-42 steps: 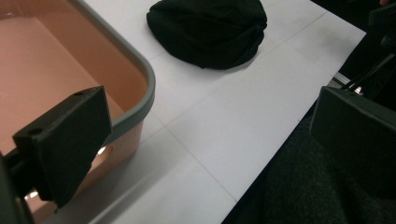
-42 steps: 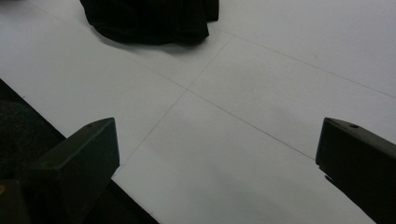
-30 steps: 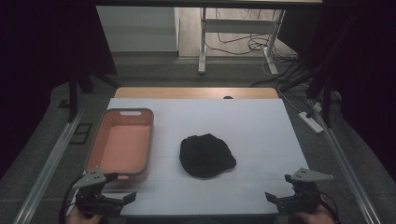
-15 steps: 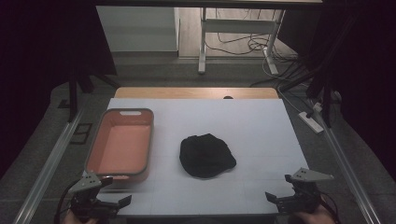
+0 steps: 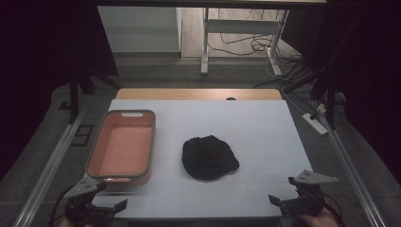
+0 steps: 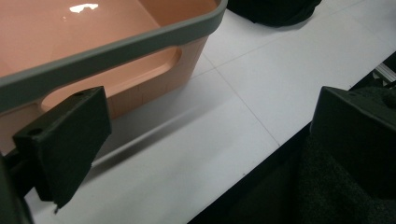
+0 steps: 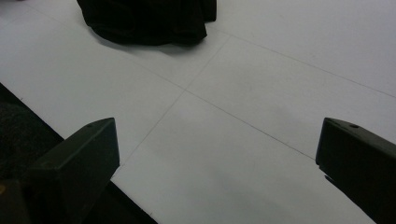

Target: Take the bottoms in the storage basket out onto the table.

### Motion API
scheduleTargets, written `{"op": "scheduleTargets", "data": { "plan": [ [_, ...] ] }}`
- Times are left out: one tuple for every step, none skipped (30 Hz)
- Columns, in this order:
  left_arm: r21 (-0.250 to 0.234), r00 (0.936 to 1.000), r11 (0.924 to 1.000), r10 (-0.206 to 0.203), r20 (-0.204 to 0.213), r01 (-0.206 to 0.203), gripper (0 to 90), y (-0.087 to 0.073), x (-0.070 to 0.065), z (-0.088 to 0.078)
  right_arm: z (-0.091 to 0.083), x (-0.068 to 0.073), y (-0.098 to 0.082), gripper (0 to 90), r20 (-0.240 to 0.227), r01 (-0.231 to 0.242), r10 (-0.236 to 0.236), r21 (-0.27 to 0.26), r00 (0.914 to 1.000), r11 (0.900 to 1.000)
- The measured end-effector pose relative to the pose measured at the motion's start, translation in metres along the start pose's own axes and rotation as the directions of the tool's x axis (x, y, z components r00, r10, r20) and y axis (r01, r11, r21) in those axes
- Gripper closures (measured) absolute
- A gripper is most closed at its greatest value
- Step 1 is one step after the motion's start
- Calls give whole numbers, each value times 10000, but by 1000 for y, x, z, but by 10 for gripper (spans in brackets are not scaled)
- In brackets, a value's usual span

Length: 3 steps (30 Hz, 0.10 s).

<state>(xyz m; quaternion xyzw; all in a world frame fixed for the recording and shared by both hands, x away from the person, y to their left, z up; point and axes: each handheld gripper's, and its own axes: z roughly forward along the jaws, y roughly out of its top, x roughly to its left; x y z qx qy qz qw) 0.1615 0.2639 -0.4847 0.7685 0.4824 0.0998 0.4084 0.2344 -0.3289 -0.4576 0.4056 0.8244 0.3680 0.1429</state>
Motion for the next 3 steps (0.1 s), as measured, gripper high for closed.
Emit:
{"op": "scheduleTargets", "data": {
  "plan": [
    [18,10000,10000,-4,10,4,0,0,0,0,0,0,0,0,7,18,-18,25,10000,10000],
    [40,10000,10000,4,23,-4,0,0,0,1,0,0,0,0,6,23,-23,33,10000,10000],
    [48,10000,10000,10,31,-10,0,1,0,1,0,0,0,0,8,50,-50,38,10000,10000]
  ]
}}
